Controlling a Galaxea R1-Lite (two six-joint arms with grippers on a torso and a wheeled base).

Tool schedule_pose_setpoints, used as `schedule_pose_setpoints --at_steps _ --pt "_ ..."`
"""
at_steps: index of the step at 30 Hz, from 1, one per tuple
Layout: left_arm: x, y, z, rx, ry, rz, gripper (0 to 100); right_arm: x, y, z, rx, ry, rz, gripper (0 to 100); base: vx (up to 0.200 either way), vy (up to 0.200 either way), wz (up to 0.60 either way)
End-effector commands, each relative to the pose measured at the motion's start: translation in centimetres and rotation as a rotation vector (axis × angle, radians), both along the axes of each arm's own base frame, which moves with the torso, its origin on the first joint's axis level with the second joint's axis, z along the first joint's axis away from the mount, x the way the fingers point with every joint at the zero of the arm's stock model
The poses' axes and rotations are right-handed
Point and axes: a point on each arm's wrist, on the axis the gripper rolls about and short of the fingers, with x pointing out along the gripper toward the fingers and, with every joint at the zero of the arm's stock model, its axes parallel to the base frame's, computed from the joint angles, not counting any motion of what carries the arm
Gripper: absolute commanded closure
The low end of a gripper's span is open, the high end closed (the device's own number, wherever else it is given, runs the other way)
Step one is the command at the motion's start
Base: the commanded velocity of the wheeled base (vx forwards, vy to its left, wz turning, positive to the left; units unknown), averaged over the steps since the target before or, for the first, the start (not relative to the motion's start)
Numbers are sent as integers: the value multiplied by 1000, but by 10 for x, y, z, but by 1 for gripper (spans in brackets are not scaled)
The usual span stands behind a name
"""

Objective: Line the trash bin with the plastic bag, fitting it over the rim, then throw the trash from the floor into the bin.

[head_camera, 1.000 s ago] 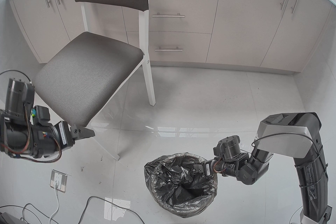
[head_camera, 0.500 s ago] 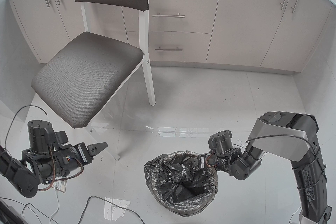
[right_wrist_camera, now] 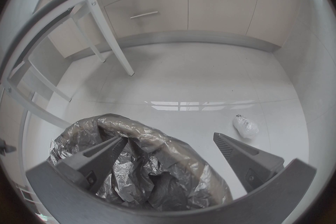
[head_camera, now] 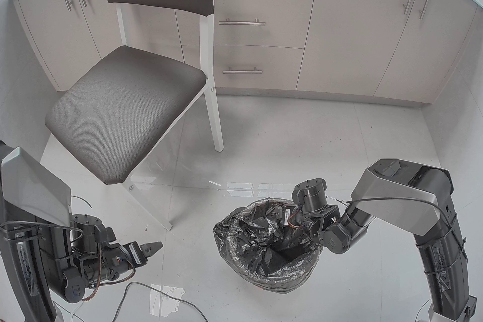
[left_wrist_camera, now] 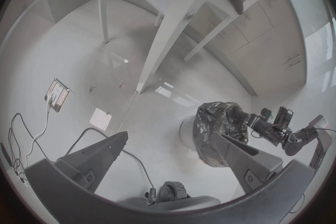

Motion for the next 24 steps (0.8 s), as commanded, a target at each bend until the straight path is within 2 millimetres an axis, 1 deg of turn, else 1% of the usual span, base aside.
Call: schedule_pose_setpoints --at_steps 1,12,18,24 --pt "-9 3 -19 21 112 4 0 2 1 3 2 -17 -13 0 0 0 0" --pt "-9 3 -20 22 113 7 0 10 -5 8 -37 -56 -70 0 0 0 0" --pt "-9 3 -20 22 113 5 0 17 -14 10 -49 -64 -95 0 0 0 0" --pt "-9 3 -21 24 117 4 0 17 -15 12 -49 -67 -95 0 0 0 0"
